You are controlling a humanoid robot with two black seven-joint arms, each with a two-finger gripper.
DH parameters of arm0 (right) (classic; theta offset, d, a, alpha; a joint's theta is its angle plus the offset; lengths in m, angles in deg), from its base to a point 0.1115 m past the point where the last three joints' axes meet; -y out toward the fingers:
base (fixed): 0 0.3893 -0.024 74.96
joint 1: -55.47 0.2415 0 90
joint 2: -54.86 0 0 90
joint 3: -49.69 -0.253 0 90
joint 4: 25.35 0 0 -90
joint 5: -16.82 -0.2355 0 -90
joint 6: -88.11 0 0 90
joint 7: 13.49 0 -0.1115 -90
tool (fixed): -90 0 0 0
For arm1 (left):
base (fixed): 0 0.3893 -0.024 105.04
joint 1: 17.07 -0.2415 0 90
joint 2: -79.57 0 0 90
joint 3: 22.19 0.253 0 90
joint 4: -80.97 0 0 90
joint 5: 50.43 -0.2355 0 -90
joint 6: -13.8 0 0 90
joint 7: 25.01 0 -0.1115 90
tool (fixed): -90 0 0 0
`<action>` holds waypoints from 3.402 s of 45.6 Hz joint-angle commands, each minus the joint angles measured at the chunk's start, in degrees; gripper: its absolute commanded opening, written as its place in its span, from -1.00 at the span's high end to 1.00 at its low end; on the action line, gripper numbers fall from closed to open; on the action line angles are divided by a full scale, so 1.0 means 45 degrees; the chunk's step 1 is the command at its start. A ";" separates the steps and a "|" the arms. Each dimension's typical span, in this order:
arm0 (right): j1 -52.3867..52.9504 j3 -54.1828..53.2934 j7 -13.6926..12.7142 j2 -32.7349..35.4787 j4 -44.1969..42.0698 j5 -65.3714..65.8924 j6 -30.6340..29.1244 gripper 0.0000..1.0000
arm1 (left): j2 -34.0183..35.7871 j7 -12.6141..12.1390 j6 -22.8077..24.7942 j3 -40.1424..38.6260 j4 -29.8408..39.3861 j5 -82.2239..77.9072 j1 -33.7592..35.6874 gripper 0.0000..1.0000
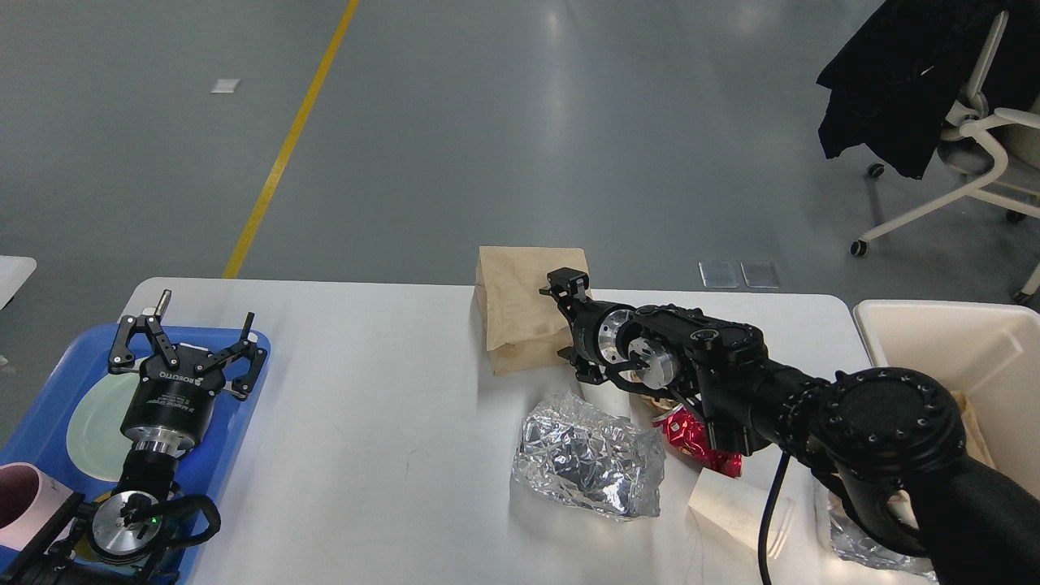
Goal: Tidy desktop
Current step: 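Reach the right gripper to the tall brown paper bag and grasp it, then lift the tall brown paper bag over the white bin and drop it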
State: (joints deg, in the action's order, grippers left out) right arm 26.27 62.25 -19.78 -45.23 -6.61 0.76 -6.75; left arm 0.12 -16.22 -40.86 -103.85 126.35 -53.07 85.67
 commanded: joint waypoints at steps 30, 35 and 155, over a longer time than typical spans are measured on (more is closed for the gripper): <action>-0.0230 -0.0039 0.0032 -0.0004 0.0132 0.0073 0.0026 -0.09 | 0.0000 0.0000 -0.0001 0.0002 0.0012 0.0000 0.0001 -0.93; -0.0230 -0.0039 0.0032 -0.0004 0.0054 0.0073 0.0045 -0.03 | 0.0000 0.0000 -0.0001 0.0002 0.0013 0.0000 0.0001 -0.93; 2.1196 1.7401 0.1439 0.7086 1.6948 0.6108 -0.9056 1.00 | 0.0020 0.0000 -0.0002 0.0021 -0.0007 0.0000 0.0001 -0.93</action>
State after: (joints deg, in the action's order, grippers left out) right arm 119.66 138.63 -13.38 -14.07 67.98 27.87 -47.47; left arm 0.18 -16.22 -40.95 -103.83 126.32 -53.07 85.67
